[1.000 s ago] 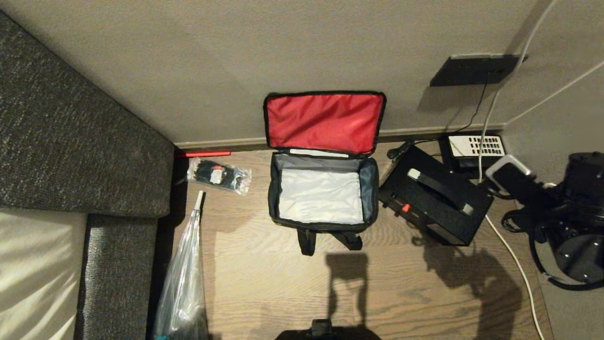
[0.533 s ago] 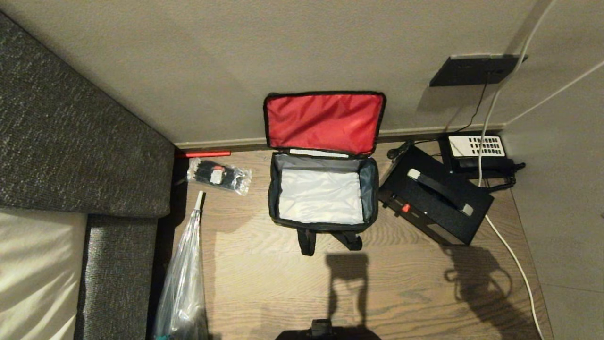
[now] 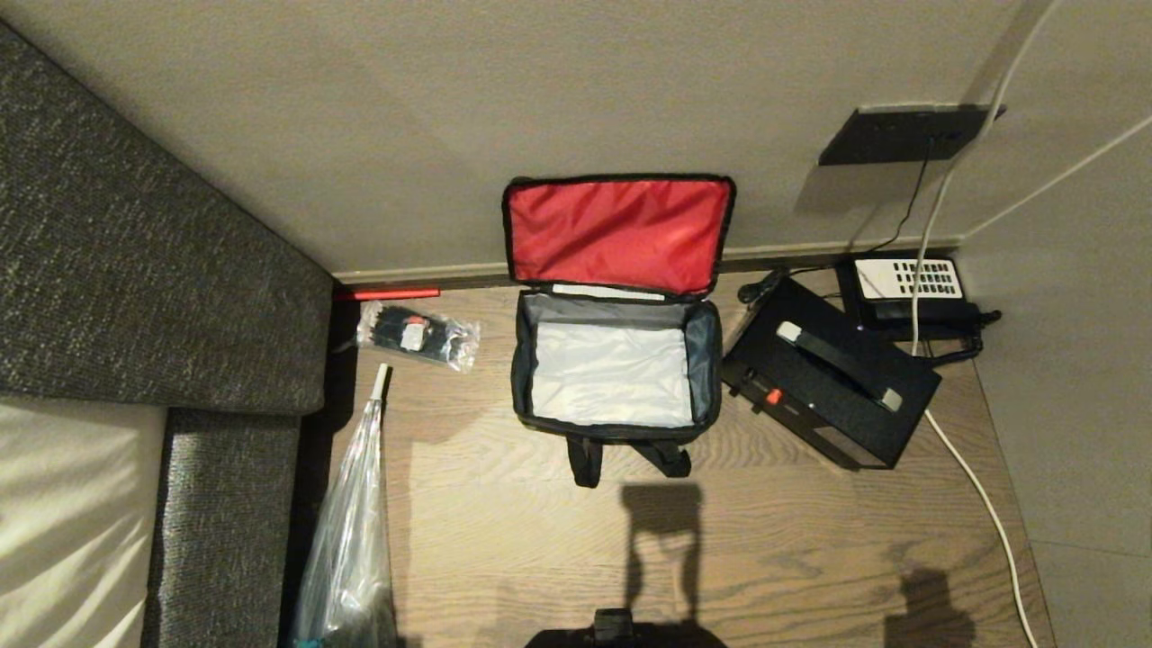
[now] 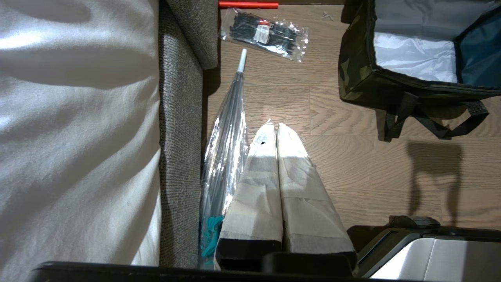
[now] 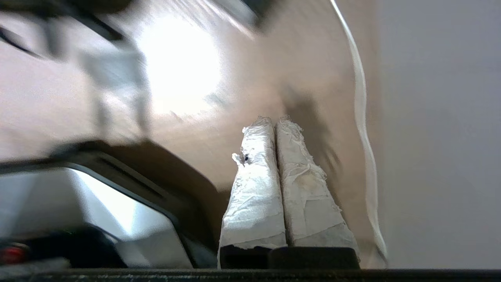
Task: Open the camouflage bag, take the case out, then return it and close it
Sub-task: Grip the handle again
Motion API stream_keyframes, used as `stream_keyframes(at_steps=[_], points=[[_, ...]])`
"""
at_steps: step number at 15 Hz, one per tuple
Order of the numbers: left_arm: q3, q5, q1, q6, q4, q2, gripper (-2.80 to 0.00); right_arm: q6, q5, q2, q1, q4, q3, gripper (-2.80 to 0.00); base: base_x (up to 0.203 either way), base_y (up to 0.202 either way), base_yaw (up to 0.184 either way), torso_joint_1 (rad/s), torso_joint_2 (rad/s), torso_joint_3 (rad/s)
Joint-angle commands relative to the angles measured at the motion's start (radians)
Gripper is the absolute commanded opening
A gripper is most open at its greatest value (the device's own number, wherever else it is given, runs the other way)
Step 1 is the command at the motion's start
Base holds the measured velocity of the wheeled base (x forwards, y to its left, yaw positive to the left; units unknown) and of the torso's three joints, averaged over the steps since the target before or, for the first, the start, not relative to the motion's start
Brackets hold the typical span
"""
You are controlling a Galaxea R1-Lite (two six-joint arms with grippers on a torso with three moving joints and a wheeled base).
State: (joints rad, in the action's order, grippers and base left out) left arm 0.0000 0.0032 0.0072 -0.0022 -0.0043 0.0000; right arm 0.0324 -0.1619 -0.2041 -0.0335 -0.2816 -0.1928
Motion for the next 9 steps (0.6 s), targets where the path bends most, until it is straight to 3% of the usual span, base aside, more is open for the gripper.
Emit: stream_keyframes(at_steps=[1, 3, 9], points=[[0.002, 0.000, 0.000, -0.001, 0.000, 0.000, -2.80, -0.011, 0.077, 0.210, 0.021, 0.024, 0.063, -2.80, 0.000, 0.000, 0.000, 0.000, 0.00, 0.000], [0.002, 0.000, 0.000, 0.001, 0.000, 0.000, -2.80, -0.029, 0.142, 0.206, 0.029, 0.051, 0.101, -2.80, 0.000, 0.000, 0.000, 0.000, 0.00, 0.000], [0.002, 0.000, 0.000, 0.000, 0.000, 0.000, -2.80, -0.028, 0.145, 0.206, 0.029, 0.050, 0.101, -2.80, 0.000, 0.000, 0.000, 0.000, 0.00, 0.000]])
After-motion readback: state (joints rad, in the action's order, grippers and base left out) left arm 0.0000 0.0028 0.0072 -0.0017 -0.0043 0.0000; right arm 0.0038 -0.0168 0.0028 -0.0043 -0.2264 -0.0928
